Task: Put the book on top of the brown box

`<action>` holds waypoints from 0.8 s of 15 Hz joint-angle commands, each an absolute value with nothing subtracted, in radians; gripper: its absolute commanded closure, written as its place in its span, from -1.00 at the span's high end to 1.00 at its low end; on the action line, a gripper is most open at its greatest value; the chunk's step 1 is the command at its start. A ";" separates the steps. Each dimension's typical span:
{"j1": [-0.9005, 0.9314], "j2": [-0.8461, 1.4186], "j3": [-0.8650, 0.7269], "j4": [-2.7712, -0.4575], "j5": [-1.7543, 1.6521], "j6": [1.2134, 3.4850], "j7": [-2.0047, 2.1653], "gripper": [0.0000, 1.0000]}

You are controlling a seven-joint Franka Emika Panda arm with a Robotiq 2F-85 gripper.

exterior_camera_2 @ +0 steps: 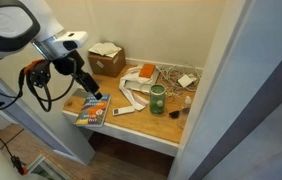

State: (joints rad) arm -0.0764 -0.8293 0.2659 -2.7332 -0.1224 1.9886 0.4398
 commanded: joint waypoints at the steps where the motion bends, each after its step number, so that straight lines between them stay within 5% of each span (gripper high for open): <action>1: -0.065 -0.827 0.255 -2.731 -0.131 1.985 0.447 1.00; 12: 0.051 -0.755 0.134 -2.758 0.081 2.164 0.325 1.00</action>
State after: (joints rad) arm 0.0027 -0.8120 0.1942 -2.7592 -0.0175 2.0756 0.3763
